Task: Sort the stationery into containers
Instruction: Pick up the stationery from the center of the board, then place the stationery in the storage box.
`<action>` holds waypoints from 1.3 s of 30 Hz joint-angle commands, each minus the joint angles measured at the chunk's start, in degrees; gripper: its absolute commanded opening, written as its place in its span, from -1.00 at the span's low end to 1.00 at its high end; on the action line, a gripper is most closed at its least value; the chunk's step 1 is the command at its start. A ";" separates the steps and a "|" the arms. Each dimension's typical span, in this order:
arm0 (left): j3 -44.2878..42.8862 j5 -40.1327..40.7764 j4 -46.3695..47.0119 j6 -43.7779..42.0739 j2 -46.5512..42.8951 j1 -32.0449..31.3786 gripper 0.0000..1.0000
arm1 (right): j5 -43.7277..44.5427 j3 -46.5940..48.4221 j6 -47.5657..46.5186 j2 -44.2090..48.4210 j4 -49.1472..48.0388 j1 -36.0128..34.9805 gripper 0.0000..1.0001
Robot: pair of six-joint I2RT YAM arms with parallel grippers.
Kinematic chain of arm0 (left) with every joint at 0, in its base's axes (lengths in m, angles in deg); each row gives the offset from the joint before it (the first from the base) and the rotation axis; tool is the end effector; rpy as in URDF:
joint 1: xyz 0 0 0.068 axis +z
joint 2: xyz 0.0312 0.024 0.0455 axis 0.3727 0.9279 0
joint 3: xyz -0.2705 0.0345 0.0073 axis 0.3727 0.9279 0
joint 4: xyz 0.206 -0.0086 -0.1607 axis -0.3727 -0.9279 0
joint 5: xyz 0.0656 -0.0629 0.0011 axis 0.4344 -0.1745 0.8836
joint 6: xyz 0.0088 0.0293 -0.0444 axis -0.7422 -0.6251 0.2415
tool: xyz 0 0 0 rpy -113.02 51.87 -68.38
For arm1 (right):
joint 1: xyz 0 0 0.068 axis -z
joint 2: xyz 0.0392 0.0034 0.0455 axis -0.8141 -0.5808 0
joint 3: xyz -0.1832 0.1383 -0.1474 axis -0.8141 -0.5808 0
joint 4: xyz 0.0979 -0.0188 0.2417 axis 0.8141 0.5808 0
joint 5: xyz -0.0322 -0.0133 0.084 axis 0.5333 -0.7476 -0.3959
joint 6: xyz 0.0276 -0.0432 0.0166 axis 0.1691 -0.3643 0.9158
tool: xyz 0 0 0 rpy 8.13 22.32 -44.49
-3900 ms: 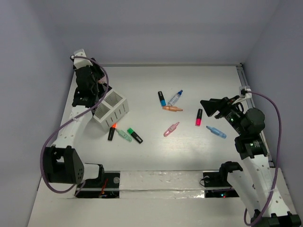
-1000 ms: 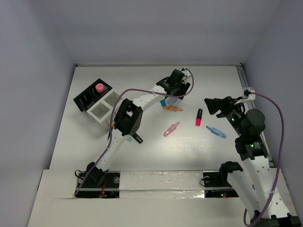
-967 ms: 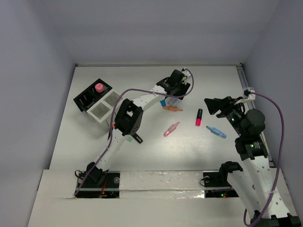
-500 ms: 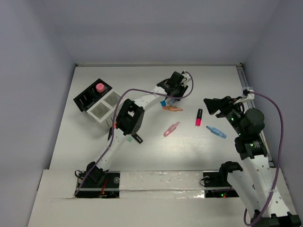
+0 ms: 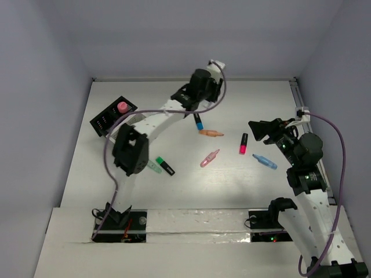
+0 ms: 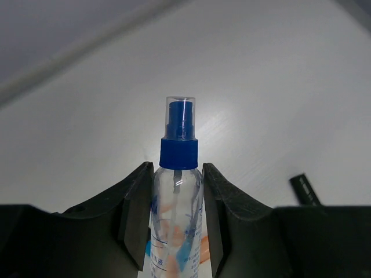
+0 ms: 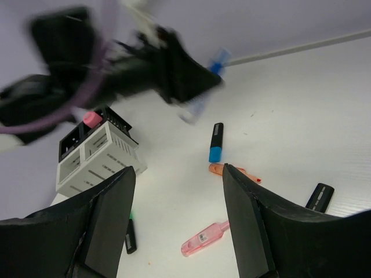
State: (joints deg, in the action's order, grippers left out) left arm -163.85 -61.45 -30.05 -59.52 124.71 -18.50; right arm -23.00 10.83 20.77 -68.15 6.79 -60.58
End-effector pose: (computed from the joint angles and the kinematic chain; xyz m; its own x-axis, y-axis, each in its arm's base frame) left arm 0.4043 -0.3459 0.2889 -0.2545 0.1996 -0.9462 0.6756 0.7368 -0.0263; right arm 0.1497 0.0274 0.3365 -0.1717 0.4584 -0.8720 -0.3857 0.7832 0.4877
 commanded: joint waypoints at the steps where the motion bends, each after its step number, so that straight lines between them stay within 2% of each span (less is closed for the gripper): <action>1: 8.68 6.26 14.10 1.99 -17.90 4.69 -1.00 | -0.92 -0.19 0.02 0.18 -3.15 -0.42 0.35; 6: 25.93 10.23 20.52 7.08 -36.54 16.18 -1.00 | 0.04 -0.80 -0.16 0.97 -4.03 -0.42 0.35; 7: 32.23 12.41 21.49 7.70 -39.35 18.30 -1.00 | 0.13 -1.07 0.01 0.80 -4.47 -0.42 0.35; 9: 37.54 16.36 22.73 8.23 -47.00 22.08 -1.00 | 0.04 -1.33 0.02 0.01 -4.91 -0.42 0.35; 10: 42.00 17.69 22.29 8.41 -51.37 26.01 -1.00 | 0.04 -1.25 -0.16 -0.26 -4.91 -0.42 0.35; 16: 54.50 27.10 22.11 5.60 -63.00 38.68 -1.00 | -1.36 -1.51 -0.25 -0.43 -5.53 -0.42 0.35; 20: 57.77 28.34 23.25 3.66 -62.93 43.88 -1.00 | -2.59 -1.68 0.10 -0.52 -6.05 -0.42 0.35; 26: 60.41 30.63 26.15 2.08 -59.07 44.42 -1.00 | -4.26 -1.86 0.54 -0.35 -6.76 -0.42 0.35; 39: 62.26 28.96 33.89 3.57 -50.19 45.04 -0.97 | -5.14 -1.77 0.63 -0.70 -7.20 -0.42 0.35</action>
State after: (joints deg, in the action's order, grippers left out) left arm -101.90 -32.62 -2.97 -56.31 74.62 26.13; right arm -27.20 9.02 21.18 -68.91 3.12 -60.58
